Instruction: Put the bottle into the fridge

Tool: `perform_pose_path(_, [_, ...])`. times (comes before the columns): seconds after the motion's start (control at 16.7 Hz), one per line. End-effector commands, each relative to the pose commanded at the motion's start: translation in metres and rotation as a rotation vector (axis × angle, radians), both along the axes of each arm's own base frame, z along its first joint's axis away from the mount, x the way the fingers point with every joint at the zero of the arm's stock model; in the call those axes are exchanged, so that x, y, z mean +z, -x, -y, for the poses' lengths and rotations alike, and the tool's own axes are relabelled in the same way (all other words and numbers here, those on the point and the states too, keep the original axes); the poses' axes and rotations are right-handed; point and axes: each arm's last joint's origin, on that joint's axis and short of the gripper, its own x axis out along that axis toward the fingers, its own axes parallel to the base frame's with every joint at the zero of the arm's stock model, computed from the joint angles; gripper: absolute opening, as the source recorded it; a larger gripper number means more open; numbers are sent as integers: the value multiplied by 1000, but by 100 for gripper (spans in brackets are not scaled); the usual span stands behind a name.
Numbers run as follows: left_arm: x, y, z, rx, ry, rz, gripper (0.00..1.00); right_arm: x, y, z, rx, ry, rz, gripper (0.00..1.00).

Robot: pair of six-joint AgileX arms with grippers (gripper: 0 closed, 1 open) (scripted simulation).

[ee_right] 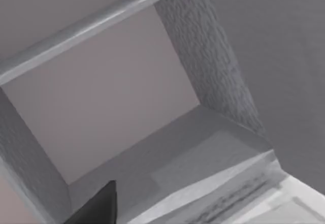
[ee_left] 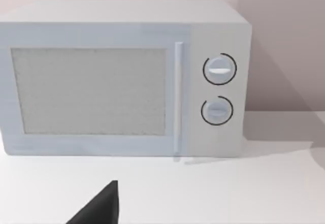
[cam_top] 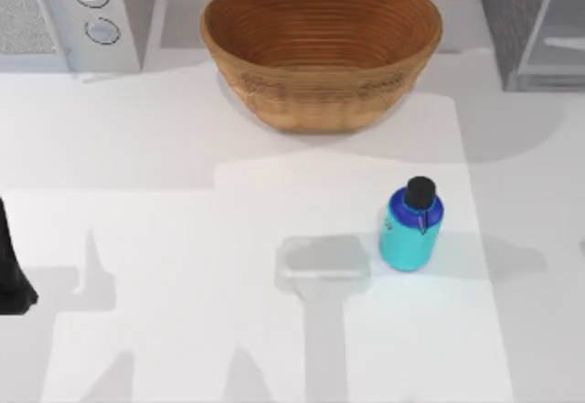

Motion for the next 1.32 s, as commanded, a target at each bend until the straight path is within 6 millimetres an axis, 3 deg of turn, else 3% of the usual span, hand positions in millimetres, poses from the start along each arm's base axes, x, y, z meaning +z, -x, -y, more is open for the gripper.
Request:
perform_pose_path(0.42, [0,0,0,0,0,0,100,125,29,22,-491,-500,330,100])
perform_pose_path(0.84, [0,0,0,0,0,0,100,259,69,21,-907,-772,934,100])
perform_pose_path(1.08, [0,0,0,0,0,0,100,323,94,-10,-1021,-732,1379,100])
perform_pose_path(1.32, [0,0,0,0,0,0,100,363,100,-78,-942,-500,1834,100])
